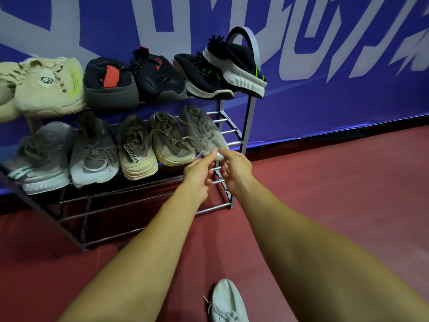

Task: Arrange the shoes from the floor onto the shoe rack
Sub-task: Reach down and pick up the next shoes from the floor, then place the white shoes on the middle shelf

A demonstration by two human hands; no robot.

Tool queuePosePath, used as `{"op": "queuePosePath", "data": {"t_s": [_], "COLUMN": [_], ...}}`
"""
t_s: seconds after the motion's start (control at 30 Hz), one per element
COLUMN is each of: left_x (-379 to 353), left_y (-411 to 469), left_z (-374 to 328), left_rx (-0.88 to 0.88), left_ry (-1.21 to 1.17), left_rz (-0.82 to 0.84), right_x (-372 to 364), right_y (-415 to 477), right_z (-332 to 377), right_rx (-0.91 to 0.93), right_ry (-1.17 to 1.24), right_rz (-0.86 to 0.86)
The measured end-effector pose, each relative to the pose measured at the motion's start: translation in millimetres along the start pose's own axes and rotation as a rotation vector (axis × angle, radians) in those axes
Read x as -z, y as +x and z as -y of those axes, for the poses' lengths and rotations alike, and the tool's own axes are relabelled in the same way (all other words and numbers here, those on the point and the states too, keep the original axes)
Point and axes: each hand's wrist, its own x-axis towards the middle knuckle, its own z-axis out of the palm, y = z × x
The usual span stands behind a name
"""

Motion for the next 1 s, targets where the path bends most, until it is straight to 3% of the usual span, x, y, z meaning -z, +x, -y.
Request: {"op": "queuePosePath", "data": {"t_s": [0.2, 0.43, 0.67, 0.83, 1.0], "left_x": [20.4, 65.8, 107.0, 113.2, 115.7], "left_y": [-11.3, -38.3, -58.7, -64.8, -58.2], "left_z": [11.3, 76.0, 155.3, 188.9, 221.5], "left_rx": [-0.023, -0.052, 0.144, 0.281, 0.389], "left_ry": [0.111, 0.496, 0.845, 0.952, 1.139], "left_rz": [0.051, -0.037, -0.009, 0.063, 0.073], "right_x": [16.0, 58.1, 108.4, 135.2, 157.7], "right_y": [-15.9, -47.6, -67.6, -69.3, -63.0], "right_z": [0.9, -25.2, -88.4, -124.6, -155.9], "right_rx": [0.004, -0.131, -0.286, -0.399, -0.489], "right_ry": [-0.175, -0.441, -0.868, -1.134, -1.249], "right_rz": [0.011, 0.022, 0.054, 0.141, 0.195]}}
